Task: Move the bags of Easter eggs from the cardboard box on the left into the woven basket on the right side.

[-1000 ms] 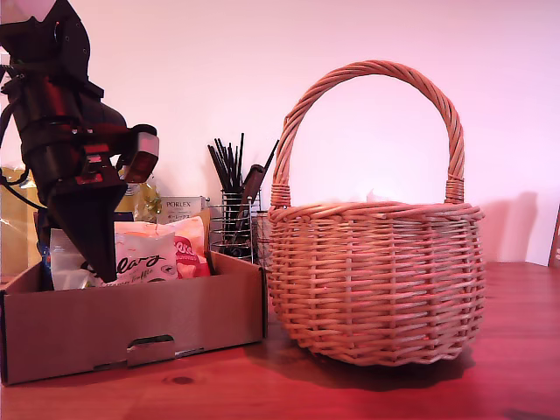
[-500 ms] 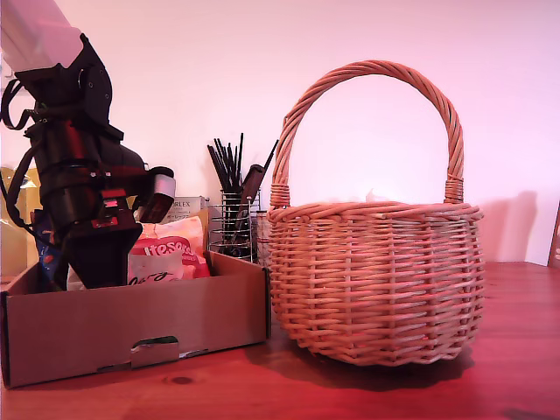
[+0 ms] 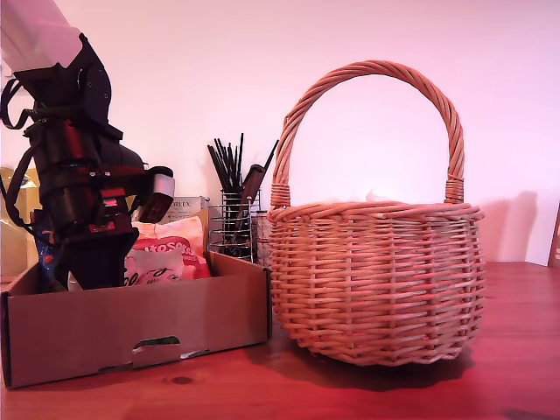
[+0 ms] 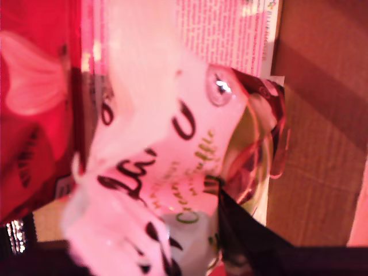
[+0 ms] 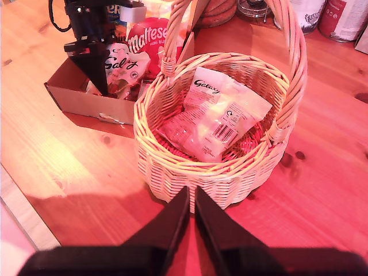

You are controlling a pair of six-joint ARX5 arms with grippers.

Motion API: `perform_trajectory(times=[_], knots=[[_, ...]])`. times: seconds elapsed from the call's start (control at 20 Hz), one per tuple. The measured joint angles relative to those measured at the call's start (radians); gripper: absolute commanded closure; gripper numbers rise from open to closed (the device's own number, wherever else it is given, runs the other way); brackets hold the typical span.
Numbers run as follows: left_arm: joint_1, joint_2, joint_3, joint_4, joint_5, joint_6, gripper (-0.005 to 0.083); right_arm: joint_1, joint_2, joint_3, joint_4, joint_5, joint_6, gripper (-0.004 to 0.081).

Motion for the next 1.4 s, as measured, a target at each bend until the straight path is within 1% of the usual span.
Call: perform_trajectory(times=[0.15, 0.35, 0.45, 0.55, 0.75, 1.15, 1.2, 1.4], knots=[[0.001, 0.000, 0.032, -0.057, -0.001, 0.000, 0.0797, 0.000, 0.000, 0.000, 0.000, 0.000, 0.000, 0.0783], [0.000, 0.001, 0.171, -0.161, 0.001, -0.001, 0.0798, 0.000, 0.000, 0.000, 0.000, 0.000, 0.000, 0.0783], [-0.002, 0.001, 0.227, -0.178, 0.024, -0.009, 0.0798, 0.000, 0.000, 0.000, 0.000, 0.000, 0.000, 0.0783], [-0.005, -0.002, 0.239, -0.190, 0.052, -0.012, 0.0798, 0.000, 0.000, 0.000, 0.000, 0.000, 0.000, 0.0783], [-0.006, -0.030, 0.239, -0.235, 0.159, -0.018, 0.0798, 0.000, 0.000, 0.000, 0.001, 0.000, 0.000, 0.0783], [0.005, -0.216, 0.245, -0.237, 0.419, -0.020, 0.0798, 0.000, 0.000, 0.000, 0.001, 0.000, 0.000, 0.0783], [0.002, -0.231, 0.245, -0.237, 0.439, -0.018, 0.0798, 0.000, 0.000, 0.000, 0.001, 0.000, 0.000, 0.0783], [-0.032, -0.263, 0.245, -0.227, 0.465, -0.006, 0.0798, 0.003, 0.000, 0.000, 0.001, 0.000, 0.000, 0.0783]])
